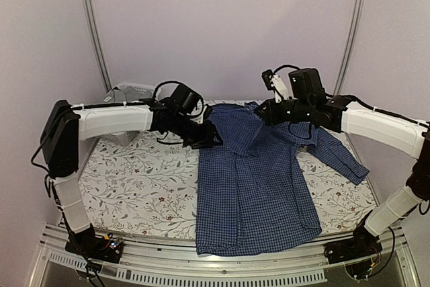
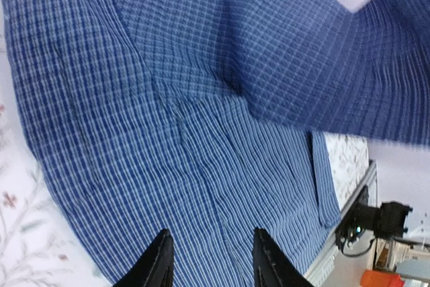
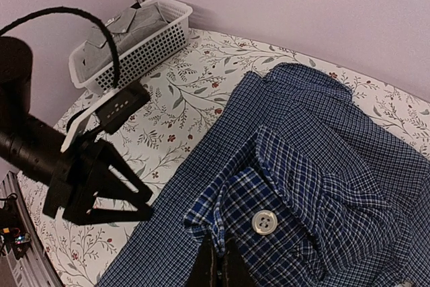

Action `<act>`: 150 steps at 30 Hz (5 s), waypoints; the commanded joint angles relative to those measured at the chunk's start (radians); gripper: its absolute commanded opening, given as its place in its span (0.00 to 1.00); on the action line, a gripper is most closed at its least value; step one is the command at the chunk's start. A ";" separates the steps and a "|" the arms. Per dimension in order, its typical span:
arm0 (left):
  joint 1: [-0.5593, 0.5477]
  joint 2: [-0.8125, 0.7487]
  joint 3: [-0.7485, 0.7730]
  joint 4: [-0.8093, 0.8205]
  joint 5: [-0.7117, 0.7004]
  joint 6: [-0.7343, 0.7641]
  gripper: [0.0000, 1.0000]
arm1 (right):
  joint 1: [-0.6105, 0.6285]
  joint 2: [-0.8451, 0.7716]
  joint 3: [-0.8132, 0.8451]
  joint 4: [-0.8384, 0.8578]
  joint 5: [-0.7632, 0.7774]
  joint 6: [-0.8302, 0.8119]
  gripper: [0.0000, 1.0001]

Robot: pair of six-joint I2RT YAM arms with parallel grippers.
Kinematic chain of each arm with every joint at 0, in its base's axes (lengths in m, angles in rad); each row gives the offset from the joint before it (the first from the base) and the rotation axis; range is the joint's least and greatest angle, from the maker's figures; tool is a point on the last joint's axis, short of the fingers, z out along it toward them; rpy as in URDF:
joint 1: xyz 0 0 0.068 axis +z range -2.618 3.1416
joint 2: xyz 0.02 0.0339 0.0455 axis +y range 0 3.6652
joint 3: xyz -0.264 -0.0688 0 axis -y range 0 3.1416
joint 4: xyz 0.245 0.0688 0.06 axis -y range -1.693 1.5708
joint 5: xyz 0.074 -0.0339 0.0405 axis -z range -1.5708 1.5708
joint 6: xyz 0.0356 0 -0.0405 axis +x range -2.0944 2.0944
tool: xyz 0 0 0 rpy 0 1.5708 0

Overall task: Fold and stack the long sleeve shirts
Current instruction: Fold the sleeve at the center of the board, then adjust the sleeve at the center of the board.

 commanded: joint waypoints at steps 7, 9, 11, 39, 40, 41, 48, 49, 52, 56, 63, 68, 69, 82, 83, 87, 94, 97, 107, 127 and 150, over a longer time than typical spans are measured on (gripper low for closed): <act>0.171 0.425 0.423 0.033 0.045 0.077 0.35 | 0.008 -0.032 -0.039 0.060 -0.100 -0.030 0.00; 0.195 0.485 0.475 0.038 0.060 0.069 0.35 | 0.008 -0.029 -0.031 0.059 -0.127 -0.039 0.00; 0.225 0.542 0.523 0.039 0.071 0.065 0.35 | 0.009 -0.026 -0.031 0.066 -0.177 -0.041 0.00; 0.428 0.887 0.927 -0.128 0.190 0.092 0.34 | 0.208 0.309 0.041 -0.114 -0.566 -0.121 0.00; 0.428 0.880 0.922 -0.131 0.194 0.097 0.34 | 0.216 0.314 0.026 -0.114 -0.567 -0.120 0.00; 0.428 0.871 0.917 -0.130 0.197 0.101 0.35 | 0.223 0.320 0.013 -0.111 -0.570 -0.117 0.00; 0.425 0.809 0.892 -0.126 0.224 0.120 0.36 | 0.267 0.310 -0.089 -0.086 -0.572 -0.082 0.02; 0.424 0.801 0.892 -0.128 0.226 0.123 0.37 | 0.267 0.303 -0.107 -0.083 -0.565 -0.076 0.05; 0.419 0.774 0.892 -0.134 0.239 0.145 0.40 | 0.267 0.274 -0.147 -0.087 -0.521 -0.065 0.22; 0.402 0.726 0.888 -0.160 0.240 0.179 0.44 | 0.267 0.197 -0.190 -0.086 -0.448 -0.047 0.41; 0.370 0.519 0.674 -0.110 0.219 0.190 0.47 | 0.282 0.104 -0.169 -0.100 -0.277 0.020 0.58; 0.356 0.327 0.397 -0.027 0.203 0.167 0.46 | 0.360 0.167 -0.077 -0.167 -0.117 0.041 0.57; 0.354 0.292 0.346 -0.015 0.196 0.165 0.46 | 0.378 0.182 -0.061 -0.176 -0.078 0.044 0.57; 0.376 -0.004 -0.047 0.056 0.164 0.169 0.47 | 0.526 0.354 0.026 -0.196 0.206 -0.084 0.57; 0.376 -0.011 -0.056 0.058 0.165 0.170 0.47 | 0.533 0.363 0.027 -0.195 0.219 -0.090 0.58; 0.378 -0.021 -0.083 0.067 0.171 0.169 0.47 | 0.562 0.381 0.036 -0.189 0.261 -0.120 0.58; 0.380 -0.007 -0.090 0.075 0.187 0.173 0.47 | 0.592 0.420 0.047 -0.194 0.331 -0.146 0.58; 0.381 -0.003 -0.085 0.078 0.192 0.174 0.47 | 0.598 0.446 0.064 -0.194 0.352 -0.156 0.56; 0.389 0.005 -0.080 0.075 0.202 0.181 0.47 | 0.602 0.457 0.078 -0.189 0.404 -0.152 0.16; 0.382 0.023 -0.115 0.112 0.231 0.162 0.47 | 0.601 0.285 -0.017 -0.137 0.065 -0.085 0.00; 0.256 0.315 0.088 0.120 0.092 0.159 0.46 | 0.383 0.164 -0.110 -0.053 0.027 0.092 0.63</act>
